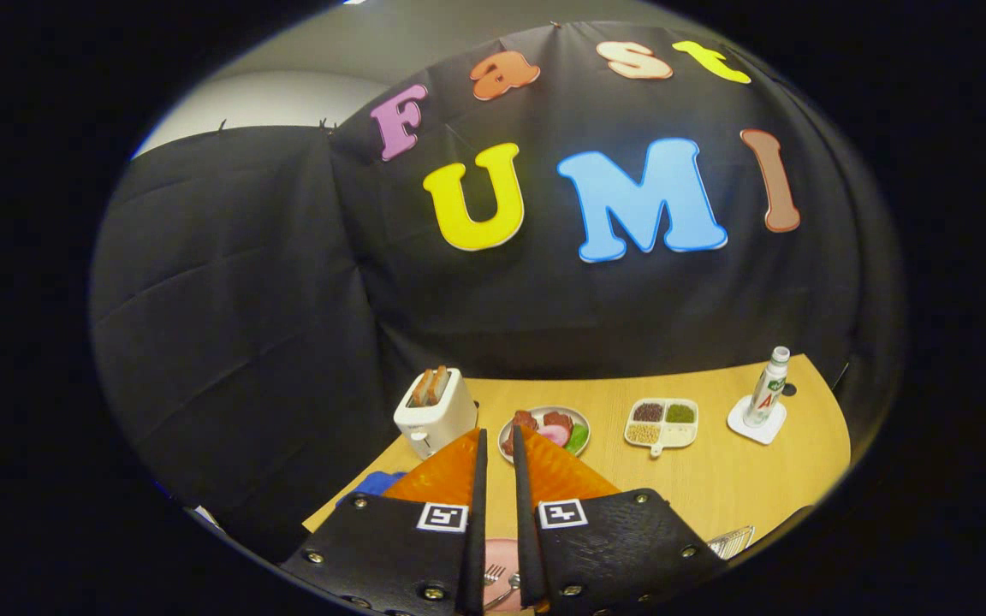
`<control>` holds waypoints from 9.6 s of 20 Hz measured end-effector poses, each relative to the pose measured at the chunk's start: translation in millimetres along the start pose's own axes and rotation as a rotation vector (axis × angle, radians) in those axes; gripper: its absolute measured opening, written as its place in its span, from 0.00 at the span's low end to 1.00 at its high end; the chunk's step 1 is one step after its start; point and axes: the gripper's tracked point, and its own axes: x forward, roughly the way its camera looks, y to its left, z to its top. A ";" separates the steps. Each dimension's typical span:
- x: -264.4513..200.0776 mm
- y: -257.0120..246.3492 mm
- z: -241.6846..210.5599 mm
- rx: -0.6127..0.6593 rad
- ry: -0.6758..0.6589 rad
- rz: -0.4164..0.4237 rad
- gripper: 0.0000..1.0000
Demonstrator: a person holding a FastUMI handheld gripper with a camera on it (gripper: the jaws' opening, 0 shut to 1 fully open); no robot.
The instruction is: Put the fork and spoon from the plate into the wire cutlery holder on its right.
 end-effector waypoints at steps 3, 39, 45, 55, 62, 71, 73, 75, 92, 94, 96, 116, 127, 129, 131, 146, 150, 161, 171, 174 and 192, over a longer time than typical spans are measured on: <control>9.6 -8.1 -40.3 0.032 0.124 -0.020 0.16; 4.3 -11.2 -303.3 0.369 0.899 -0.111 0.16; -0.6 -2.8 -322.6 0.378 0.969 -0.118 0.16; 1.8 10.1 -343.5 0.391 1.034 -0.122 0.16; 8.3 13.8 -346.5 0.405 1.051 -0.142 0.16; 13.9 13.3 -354.5 0.397 1.088 -0.174 0.17; 17.1 11.6 -357.7 0.379 1.095 -0.177 0.17; 16.2 15.1 -355.0 0.395 1.097 -0.172 0.09; 15.3 17.4 -303.6 0.518 0.980 -0.099 0.08; 12.5 8.1 -287.5 0.538 0.937 -0.102 0.08; 8.7 -1.8 -273.3 0.559 0.899 -0.105 0.08; -11.3 -22.5 -318.2 0.226 1.083 -0.030 0.26; 6.2 -17.8 -344.2 0.165 1.176 -0.054 0.26; 4.7 -13.0 -335.8 0.180 1.175 -0.035 0.22; 8.4 -20.1 -338.9 0.154 1.166 -0.081 0.07; 17.5 -11.0 -300.4 0.433 1.076 -0.037 0.07; 18.2 -7.6 -297.5 0.548 1.083 -0.032 0.07; 17.3 -3.5 -265.2 0.758 1.050 0.017 0.07; 5.2 -44.5 -194.9 0.874 0.886 0.040 0.07; -4.4 -73.1 -171.9 0.924 0.809 0.021 0.07; -123.0 -252.7 -187.7 1.176 0.525 -0.314 0.07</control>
